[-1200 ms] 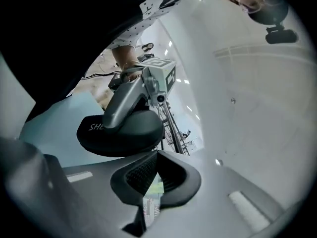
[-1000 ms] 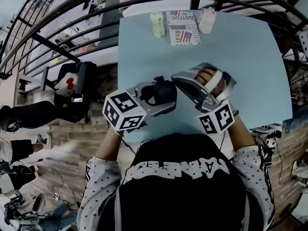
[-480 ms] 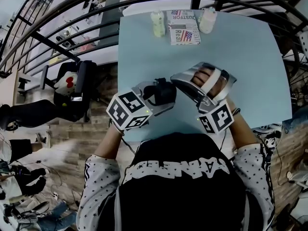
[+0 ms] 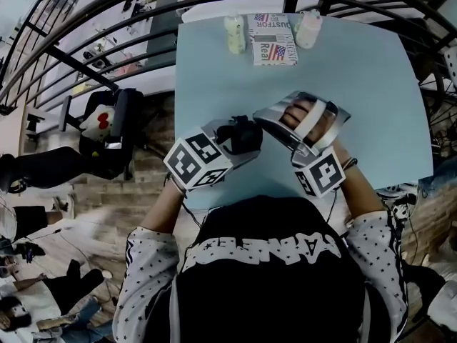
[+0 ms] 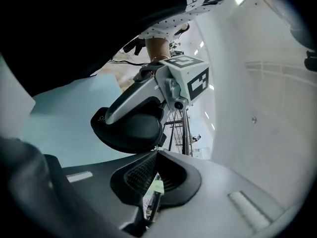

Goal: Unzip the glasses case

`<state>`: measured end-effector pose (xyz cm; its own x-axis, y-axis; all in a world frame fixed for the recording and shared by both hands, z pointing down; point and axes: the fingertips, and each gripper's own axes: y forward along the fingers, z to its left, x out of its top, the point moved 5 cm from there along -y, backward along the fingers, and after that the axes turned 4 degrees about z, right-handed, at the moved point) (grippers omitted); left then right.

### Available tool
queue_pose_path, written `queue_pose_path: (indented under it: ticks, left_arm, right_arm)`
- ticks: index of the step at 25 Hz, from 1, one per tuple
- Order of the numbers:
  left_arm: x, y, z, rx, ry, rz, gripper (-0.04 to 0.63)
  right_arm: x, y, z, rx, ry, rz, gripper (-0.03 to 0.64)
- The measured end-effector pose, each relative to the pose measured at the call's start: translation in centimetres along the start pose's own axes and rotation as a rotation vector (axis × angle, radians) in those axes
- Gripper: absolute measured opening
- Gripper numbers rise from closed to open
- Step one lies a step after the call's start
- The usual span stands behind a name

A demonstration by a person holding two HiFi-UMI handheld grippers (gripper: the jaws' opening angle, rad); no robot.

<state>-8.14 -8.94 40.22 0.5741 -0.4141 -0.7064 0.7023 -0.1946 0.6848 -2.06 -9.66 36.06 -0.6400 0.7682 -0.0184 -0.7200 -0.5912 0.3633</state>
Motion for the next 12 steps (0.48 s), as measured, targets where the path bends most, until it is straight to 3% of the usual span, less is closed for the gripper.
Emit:
queue_pose_path:
  ticks: [7, 12]
  left_arm:
    - [-0.44, 0.38, -0.11, 0.013, 0.015, 0.033, 0.000]
    - [-0.80, 0.60, 0.00, 0.016, 0.012, 0.030, 0.000]
  right_arm:
    - [0.56, 0.08, 0.19, 0.003, -0.045, 0.008, 0.006]
    - [0.43, 0.30, 0.60, 0.011, -0.008, 0.008, 0.006]
